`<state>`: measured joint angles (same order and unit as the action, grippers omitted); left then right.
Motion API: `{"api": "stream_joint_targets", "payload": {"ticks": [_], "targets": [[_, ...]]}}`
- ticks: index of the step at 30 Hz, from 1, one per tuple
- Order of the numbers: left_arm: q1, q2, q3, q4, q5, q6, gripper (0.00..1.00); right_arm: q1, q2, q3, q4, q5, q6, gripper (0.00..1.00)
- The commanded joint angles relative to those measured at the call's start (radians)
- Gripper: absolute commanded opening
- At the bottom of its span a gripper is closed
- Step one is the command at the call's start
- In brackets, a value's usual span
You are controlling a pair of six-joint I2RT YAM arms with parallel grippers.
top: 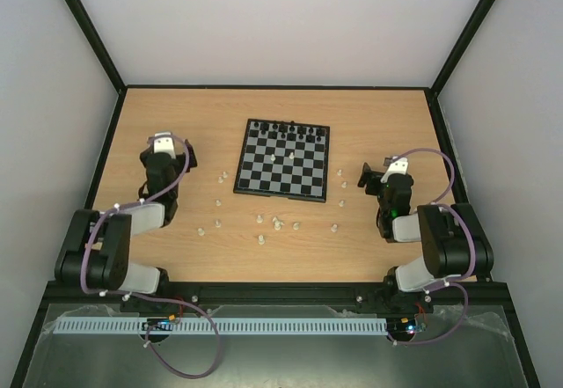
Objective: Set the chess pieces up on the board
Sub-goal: Adjust the chessboard at the center of the board.
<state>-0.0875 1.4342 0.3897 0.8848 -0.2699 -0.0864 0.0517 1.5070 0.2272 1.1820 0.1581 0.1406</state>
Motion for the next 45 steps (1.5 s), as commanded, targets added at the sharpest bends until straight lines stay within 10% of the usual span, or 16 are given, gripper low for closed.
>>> {"api": "stream_joint_targets", "payload": {"ticks": [1,4,9,20,25,33,45], "targets": [[-0.026,-0.114,0.120,-0.309,-0.029,-0.056,0.99,0.003,-0.113,0.107,-0.245,-0.023,-0.002,0.98],[-0.064,-0.196,0.179,-0.443,-0.003,-0.125,0.99,0.004,-0.162,0.320,-0.666,0.068,0.180,0.99],[-0.179,-0.258,0.404,-0.650,0.132,-0.181,1.00,0.069,-0.102,0.683,-1.099,-0.231,0.230,0.99],[-0.204,-0.054,0.945,-0.958,0.389,-0.341,0.99,0.008,-0.220,0.875,-1.321,-0.307,0.487,0.98],[-0.055,-0.089,0.754,-0.792,0.671,-0.457,0.99,0.041,-0.125,0.910,-1.358,-0.345,0.426,0.99],[-0.153,-0.184,0.570,-0.886,0.380,-0.454,1.00,0.167,0.035,0.920,-1.462,-0.134,0.292,0.94],[-0.176,-0.166,0.499,-0.849,0.321,-0.466,1.00,0.322,0.244,1.064,-1.450,-0.033,0.271,0.69]]}}
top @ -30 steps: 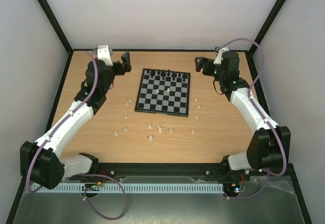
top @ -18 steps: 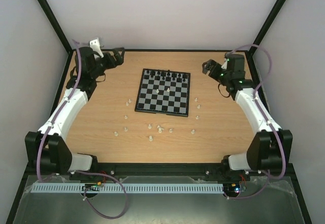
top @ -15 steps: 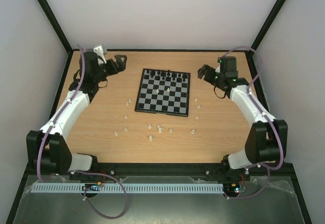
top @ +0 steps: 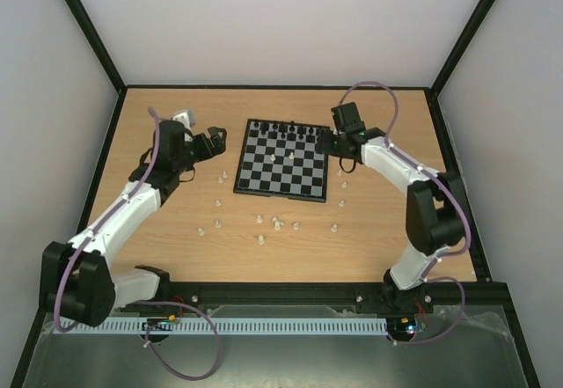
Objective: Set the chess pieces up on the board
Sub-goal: Adjust the chessboard at the center of the board.
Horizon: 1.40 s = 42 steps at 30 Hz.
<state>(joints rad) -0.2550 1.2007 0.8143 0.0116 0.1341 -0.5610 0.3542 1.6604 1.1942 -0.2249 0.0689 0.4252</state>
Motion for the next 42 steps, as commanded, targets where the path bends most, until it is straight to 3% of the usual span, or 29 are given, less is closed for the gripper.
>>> {"api": "stream_joint_targets", "payload": {"ticks": [1,6,9,11,15,24,30,33,42], "targets": [[-0.003,0.117,0.114,0.005,-0.124,0.009,1.00,0.019,0.131,0.128,-0.049,0.058,-0.015,0.69],[0.024,0.341,0.216,0.065,-0.120,-0.054,0.99,0.009,0.255,0.270,-0.091,0.097,-0.003,0.68],[0.048,0.479,0.304,0.068,-0.092,-0.060,0.96,-0.044,0.266,0.245,-0.041,0.002,0.029,0.64],[0.081,0.539,0.329,0.098,-0.039,-0.082,0.86,-0.084,0.271,0.223,-0.006,-0.070,0.052,0.61],[0.121,0.620,0.331,0.136,0.030,-0.113,0.56,-0.139,0.291,0.195,0.038,-0.141,0.073,0.55],[0.104,0.767,0.414,0.154,0.078,-0.075,0.35,-0.178,0.363,0.179,0.073,-0.202,0.092,0.47],[0.069,0.784,0.389,0.156,0.089,-0.071,0.31,-0.181,0.371,0.165,0.079,-0.206,0.097,0.46],[0.042,0.775,0.349,0.175,0.075,-0.071,0.31,-0.183,0.371,0.141,0.097,-0.212,0.105,0.39],[-0.010,0.766,0.268,0.230,0.089,-0.077,0.29,-0.182,0.344,0.067,0.136,-0.223,0.113,0.33]]}}
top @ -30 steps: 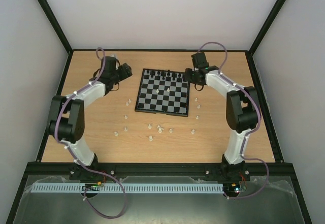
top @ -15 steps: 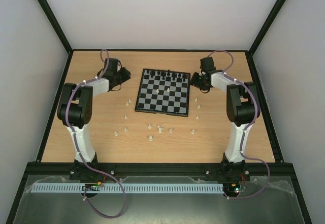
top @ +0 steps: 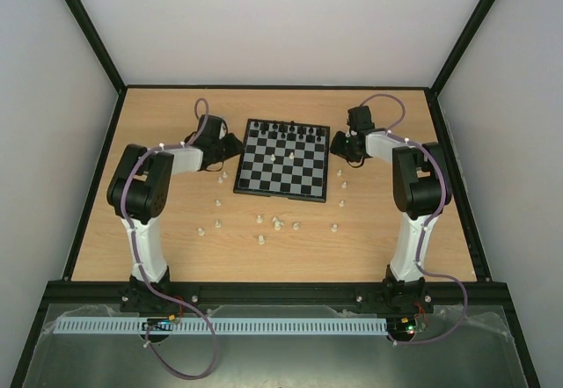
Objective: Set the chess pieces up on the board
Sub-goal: Adjust the chessboard at the center of the board.
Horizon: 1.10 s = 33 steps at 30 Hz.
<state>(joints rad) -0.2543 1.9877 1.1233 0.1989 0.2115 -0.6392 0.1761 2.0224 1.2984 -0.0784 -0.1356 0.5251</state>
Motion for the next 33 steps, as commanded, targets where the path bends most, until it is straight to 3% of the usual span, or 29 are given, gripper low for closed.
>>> {"api": "stream_joint_targets", "payload": {"ticks": [1,33], "targets": [[-0.014,-0.031,-0.052,0.044,0.011,0.001,0.29,-0.004,-0.018,-0.038,-0.009,-0.022,0.012,0.32],[-0.164,-0.156,-0.159,0.001,-0.075,0.019,0.26,0.001,-0.002,-0.047,0.025,-0.132,0.009,0.28]]}}
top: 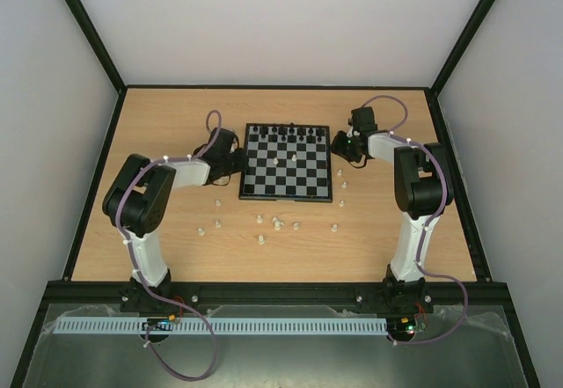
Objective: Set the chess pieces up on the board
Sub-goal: Adjust the chessboard at the center of the board, then move the chess piece to the chessboard.
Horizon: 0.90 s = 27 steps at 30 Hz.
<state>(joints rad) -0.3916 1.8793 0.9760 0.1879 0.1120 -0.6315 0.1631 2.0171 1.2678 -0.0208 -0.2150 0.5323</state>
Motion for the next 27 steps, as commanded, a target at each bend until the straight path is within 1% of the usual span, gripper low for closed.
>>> {"api": "stream_joint_targets", "payload": {"ticks": [1,3,5,6,8,11,14,16,20,24,27], "targets": [[-0.028,-0.050,-0.013,0.009,0.018,0.013,0.26,0.015,0.002,-0.016,-0.034,-0.048,0.001,0.28],[-0.025,-0.053,-0.005,-0.009,-0.004,0.022,0.28,0.018,-0.008,-0.019,-0.040,-0.027,0.000,0.28],[-0.009,-0.059,0.017,-0.031,-0.019,0.030,0.33,0.019,-0.035,-0.028,-0.048,0.014,-0.003,0.29],[0.001,-0.066,0.028,-0.041,-0.018,0.032,0.36,0.019,-0.050,-0.030,-0.056,0.039,-0.006,0.31],[0.014,-0.087,0.056,-0.065,-0.022,0.040,0.47,0.026,-0.085,-0.029,-0.081,0.093,-0.017,0.40],[0.019,-0.119,0.110,-0.117,-0.052,0.069,0.61,0.047,-0.140,-0.019,-0.121,0.161,-0.036,0.49],[0.017,-0.150,0.135,-0.143,-0.023,0.091,0.81,0.095,-0.175,0.003,-0.158,0.188,-0.067,0.56],[0.011,-0.169,0.139,-0.151,-0.002,0.106,0.98,0.143,-0.162,0.049,-0.206,0.202,-0.094,0.58],[0.010,-0.196,0.159,-0.199,-0.004,0.129,0.99,0.207,-0.096,0.169,-0.310,0.196,-0.139,0.59],[0.007,-0.240,0.170,-0.232,-0.036,0.154,1.00,0.252,-0.035,0.255,-0.381,0.208,-0.163,0.57],[0.014,-0.252,0.175,-0.264,-0.068,0.150,0.99,0.283,0.005,0.306,-0.420,0.204,-0.176,0.51]]}}
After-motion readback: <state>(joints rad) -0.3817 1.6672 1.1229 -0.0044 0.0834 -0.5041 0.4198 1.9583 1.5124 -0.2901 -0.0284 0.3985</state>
